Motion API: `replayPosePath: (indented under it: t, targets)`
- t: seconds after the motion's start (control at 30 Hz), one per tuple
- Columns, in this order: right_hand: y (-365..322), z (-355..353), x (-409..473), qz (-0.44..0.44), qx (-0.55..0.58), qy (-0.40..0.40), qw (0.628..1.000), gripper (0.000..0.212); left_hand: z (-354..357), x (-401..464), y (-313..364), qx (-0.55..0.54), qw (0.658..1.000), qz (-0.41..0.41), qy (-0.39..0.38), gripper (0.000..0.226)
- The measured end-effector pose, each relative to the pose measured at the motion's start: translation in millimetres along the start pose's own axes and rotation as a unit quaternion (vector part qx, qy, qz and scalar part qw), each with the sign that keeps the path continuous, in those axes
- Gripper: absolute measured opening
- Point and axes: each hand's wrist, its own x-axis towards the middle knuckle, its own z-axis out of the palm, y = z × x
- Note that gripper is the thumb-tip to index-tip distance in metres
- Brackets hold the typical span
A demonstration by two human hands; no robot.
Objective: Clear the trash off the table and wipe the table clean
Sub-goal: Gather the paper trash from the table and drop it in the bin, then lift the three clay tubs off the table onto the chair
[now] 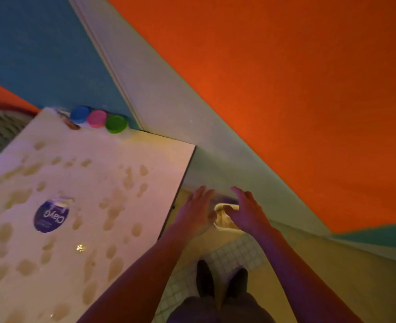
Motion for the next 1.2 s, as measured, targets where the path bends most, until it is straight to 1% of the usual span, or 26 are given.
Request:
replayPosePath:
  t: [0.13,0.3,0.4,0.5,0.67,0.77,0.9,0.97,1.2]
  targets:
    - [-46.1,-14.3,-0.7,-0.051,0.008,0.016,0.999,0.065,-30.3,-25.1,-16.9,-0.024,0.997,-0.009,0.075,0.07]
    - [-97.4,-15.8,7.2,-0.116,0.003,0.021,0.993,0.063,-64.6,-45.2,-44.6,-0.057,0.989,-0.047,0.132,0.066]
    - [-126.3,-10.6,9.5,-0.16,0.015,0.017,0.987,0.059,-81.1,-58.6,-61.9,-0.066,0.981,-0.069,0.17,0.063]
    - [-151.6,-2.5,13.3,-0.184,0.037,0.001,0.982,0.055,-97.2,-65.1,-81.8,-0.091,0.969,-0.098,0.206,0.062]
    - [-188.4,13.1,32.0,-0.211,0.045,-0.044,0.976,0.055,-126.3,-66.3,-115.8,-0.123,0.944,-0.146,0.268,0.061]
    - [-207.1,19.6,51.1,-0.22,0.044,-0.068,0.972,0.055,-139.9,-58.3,-135.3,-0.126,0.934,-0.178,0.284,0.062]
    - [-227.1,28.6,72.5,-0.219,0.044,-0.083,0.971,0.055,-156.4,-46.4,-156.5,-0.122,0.927,-0.209,0.286,0.061]
    - [-243.1,30.1,96.8,-0.229,0.041,-0.097,0.968,0.056,-171.0,-30.0,-169.7,-0.124,0.92,-0.226,0.294,0.061]
    - [-294.4,33.0,158.0,-0.256,0.027,-0.113,0.96,0.066,-219.4,26.2,-200.6,-0.121,0.903,-0.277,0.304,0.066]
